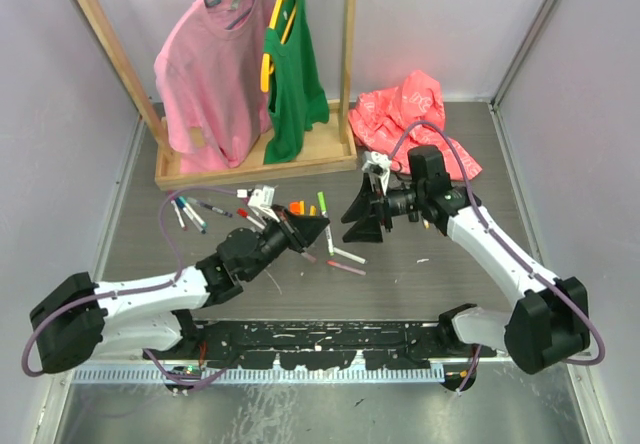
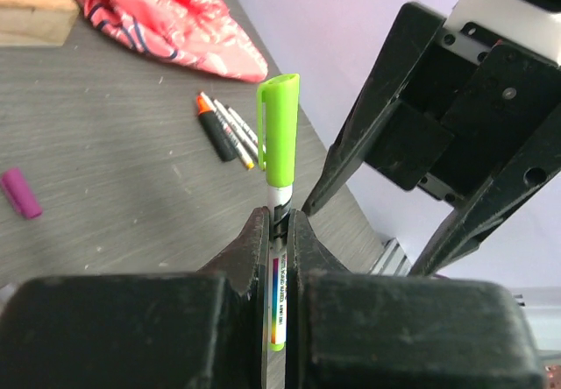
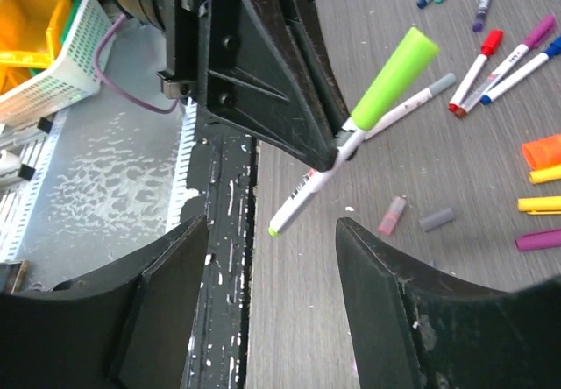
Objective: Open the pen caps
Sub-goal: Pick up the pen from the center of the board.
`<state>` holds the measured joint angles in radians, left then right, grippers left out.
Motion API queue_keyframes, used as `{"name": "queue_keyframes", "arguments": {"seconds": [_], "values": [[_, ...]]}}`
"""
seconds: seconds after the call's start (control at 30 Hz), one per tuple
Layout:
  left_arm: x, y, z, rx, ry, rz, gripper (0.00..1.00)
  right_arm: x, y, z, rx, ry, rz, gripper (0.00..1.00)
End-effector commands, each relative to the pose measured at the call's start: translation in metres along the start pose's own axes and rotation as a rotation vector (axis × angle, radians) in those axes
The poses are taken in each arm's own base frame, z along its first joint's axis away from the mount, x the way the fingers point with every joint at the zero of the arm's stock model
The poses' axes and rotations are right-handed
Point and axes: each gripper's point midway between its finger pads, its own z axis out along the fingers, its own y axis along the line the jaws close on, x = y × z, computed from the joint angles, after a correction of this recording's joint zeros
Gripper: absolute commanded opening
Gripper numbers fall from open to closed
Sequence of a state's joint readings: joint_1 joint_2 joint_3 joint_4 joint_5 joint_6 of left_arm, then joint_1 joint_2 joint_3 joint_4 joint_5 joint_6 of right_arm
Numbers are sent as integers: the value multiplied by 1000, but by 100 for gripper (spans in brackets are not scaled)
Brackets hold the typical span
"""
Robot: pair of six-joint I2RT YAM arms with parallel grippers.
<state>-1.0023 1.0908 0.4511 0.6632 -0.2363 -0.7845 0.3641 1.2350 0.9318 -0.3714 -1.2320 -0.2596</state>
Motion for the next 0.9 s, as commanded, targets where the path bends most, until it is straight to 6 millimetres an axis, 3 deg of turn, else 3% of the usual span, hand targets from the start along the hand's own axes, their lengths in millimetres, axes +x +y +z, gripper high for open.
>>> {"name": "queue_keyframes", "arguments": {"seconds": [0.0, 0.33, 0.53, 0.63, 0.87], "values": [[-52, -50, 6, 133, -245, 22, 0, -23, 23, -4, -69, -87, -114, 66], [-47, -70, 18, 147, -301, 61, 0, -19, 3, 0, 20, -123, -31, 65], [-43, -68, 24, 89, -330, 77, 0, -15, -2, 3, 42, -120, 6, 61], [-43, -61, 25, 59, -352, 73, 0, -14, -4, 4, 55, -119, 27, 56], [-42, -61, 26, 56, -357, 63, 0, -14, -4, 6, 40, -121, 55, 35]]}}
